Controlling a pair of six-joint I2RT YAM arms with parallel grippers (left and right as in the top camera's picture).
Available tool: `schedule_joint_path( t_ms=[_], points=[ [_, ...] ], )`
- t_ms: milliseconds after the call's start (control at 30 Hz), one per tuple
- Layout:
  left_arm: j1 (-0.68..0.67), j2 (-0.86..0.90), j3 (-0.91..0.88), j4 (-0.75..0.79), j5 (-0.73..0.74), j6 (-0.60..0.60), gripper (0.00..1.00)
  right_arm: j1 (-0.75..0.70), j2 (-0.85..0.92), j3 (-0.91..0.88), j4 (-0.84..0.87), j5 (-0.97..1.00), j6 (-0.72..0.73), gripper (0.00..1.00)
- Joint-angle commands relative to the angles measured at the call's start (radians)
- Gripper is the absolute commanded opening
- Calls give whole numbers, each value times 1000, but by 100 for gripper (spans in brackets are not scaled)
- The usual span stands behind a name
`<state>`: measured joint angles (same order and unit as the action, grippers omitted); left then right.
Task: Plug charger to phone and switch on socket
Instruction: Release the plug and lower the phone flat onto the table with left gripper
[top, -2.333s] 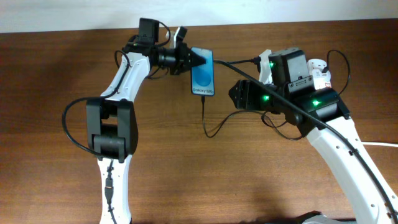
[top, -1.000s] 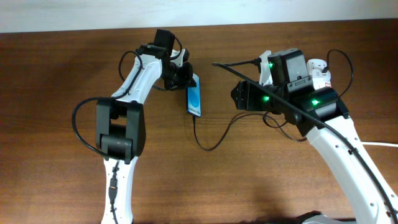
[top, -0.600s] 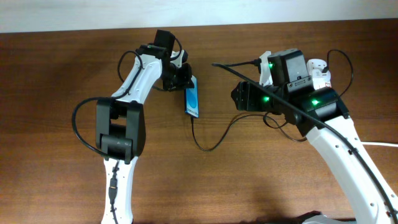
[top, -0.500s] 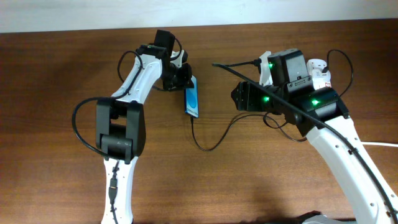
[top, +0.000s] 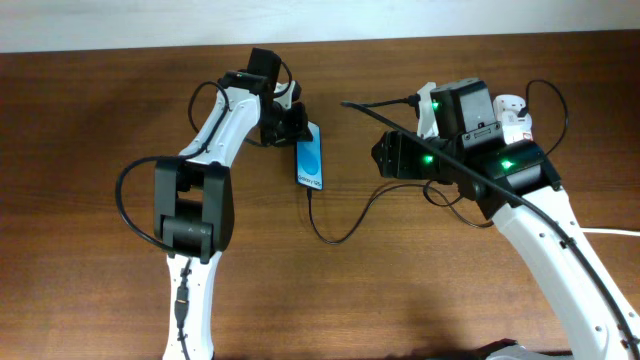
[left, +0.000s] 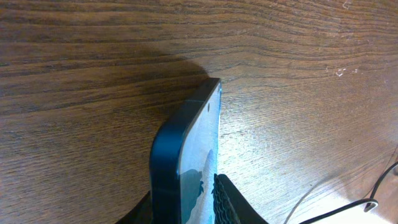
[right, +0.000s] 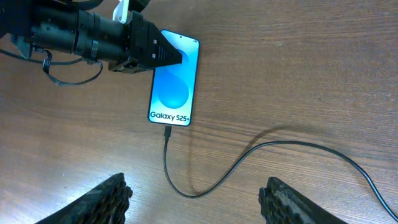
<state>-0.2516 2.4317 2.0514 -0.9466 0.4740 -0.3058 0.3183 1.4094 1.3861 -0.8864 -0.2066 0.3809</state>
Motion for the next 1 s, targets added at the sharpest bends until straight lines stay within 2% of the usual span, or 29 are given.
schedule_joint_path(
  t_ms=[0,367,500,833,967],
  points=[
    [-3,14,6,-10,-10,13,25,-5,5,20,-1,9,-10,72],
    [-3,14,6,-62,-252,39,34,-5,5,20,-1,9,-10,72],
    [-3,14,6,-63,-262,40,41,-5,5,20,-2,9,-10,72],
    [-3,14,6,-66,-285,50,45,-5,5,20,-14,10,-22,72],
    [-3,14,6,-82,-344,51,55,-5,5,20,-19,9,-34,72]
  ],
)
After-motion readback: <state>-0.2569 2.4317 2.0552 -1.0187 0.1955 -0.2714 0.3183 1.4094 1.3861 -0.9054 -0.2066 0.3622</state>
